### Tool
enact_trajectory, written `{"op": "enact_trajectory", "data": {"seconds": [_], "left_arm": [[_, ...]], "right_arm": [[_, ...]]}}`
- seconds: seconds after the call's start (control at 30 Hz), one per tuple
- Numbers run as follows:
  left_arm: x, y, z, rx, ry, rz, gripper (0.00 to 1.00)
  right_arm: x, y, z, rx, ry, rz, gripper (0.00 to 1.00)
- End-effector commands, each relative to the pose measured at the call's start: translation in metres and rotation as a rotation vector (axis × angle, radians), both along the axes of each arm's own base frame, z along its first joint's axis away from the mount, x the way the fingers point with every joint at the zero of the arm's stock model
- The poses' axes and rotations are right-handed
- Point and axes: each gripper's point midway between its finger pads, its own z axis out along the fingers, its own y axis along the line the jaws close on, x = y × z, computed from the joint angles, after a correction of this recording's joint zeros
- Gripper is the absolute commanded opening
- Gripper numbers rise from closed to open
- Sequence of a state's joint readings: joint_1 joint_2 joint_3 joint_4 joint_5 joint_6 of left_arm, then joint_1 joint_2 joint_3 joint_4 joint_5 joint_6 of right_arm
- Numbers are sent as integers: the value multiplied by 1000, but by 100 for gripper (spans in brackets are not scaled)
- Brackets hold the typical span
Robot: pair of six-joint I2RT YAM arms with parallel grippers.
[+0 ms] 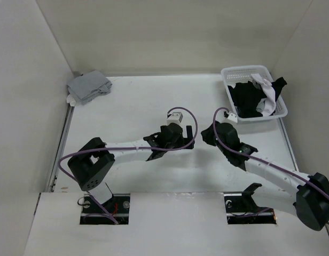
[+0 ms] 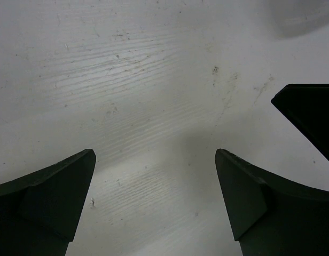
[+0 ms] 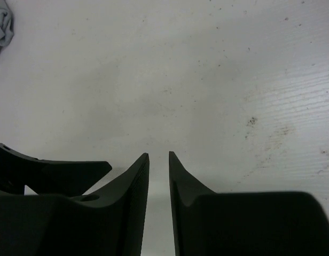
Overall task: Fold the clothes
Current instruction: Grab the tank top from the pile
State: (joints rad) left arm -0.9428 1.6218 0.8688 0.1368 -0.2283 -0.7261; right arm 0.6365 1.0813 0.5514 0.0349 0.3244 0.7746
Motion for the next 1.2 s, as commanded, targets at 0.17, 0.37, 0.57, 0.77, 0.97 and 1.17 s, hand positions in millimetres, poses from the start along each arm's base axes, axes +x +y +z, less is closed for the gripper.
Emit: {"op": "enact_trajectory", "data": {"seconds": [0.17,0.37,0.57,0.77,0.97,1.17], "left_arm": [[4,-7,52,-87,-149,-42,100],[4,2,51,-85,-179,-33,100],[5,24,65,-69,-263,30,100],[-6,27,67,-135,-296,-10,95],[-12,30,59,-116,-286,-25,19],[-27,18,55,-142,-286,-79,53]], "right_arm": [[21,12,63,3,-131,19,16],[37,-4,92,-28,-161,-25,0],[98,-116,137,-166,-176,-365,3],[139,-218,110,-266,-43,-630,32],[181,-297,98,-273,-11,-739,50],[211,-327,110,-292,-23,-748,65]]}}
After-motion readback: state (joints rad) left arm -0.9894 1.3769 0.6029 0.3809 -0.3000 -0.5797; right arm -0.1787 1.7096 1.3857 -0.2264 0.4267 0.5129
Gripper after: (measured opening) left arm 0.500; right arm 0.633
